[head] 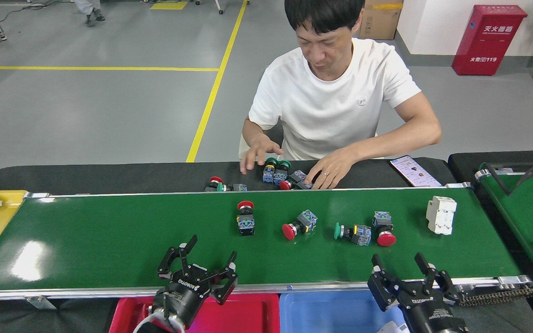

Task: Pick switch part from conveyor to tray
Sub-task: 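Grasp a red-capped button with each gripper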

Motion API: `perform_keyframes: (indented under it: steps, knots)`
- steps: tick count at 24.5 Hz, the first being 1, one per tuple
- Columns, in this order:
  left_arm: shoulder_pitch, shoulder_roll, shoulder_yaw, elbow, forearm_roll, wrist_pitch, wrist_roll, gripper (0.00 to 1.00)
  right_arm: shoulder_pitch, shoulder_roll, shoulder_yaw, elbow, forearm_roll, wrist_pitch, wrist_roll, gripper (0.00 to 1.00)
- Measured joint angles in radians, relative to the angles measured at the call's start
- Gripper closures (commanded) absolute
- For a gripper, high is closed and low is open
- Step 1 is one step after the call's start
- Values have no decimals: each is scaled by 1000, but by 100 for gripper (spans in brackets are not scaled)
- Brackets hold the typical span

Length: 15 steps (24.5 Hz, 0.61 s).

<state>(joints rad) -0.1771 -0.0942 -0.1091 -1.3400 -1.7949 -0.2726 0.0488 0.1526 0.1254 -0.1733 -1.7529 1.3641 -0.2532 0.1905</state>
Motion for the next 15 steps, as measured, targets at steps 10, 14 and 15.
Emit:
perform_keyframes:
  steps: [10, 14, 15]
  knots:
    - [-225, -13, 0, 342, -11, 34, -12, 5, -199, -1, 179, 234, 63, 203, -7, 4]
    - [-259, -4, 0, 401, -11, 36, -24, 26, -298, -7, 279, 360, 64, 339, -11, 5]
    - [-262, -2, 0, 405, -11, 37, -29, 39, -320, -11, 299, 387, 64, 369, -12, 10]
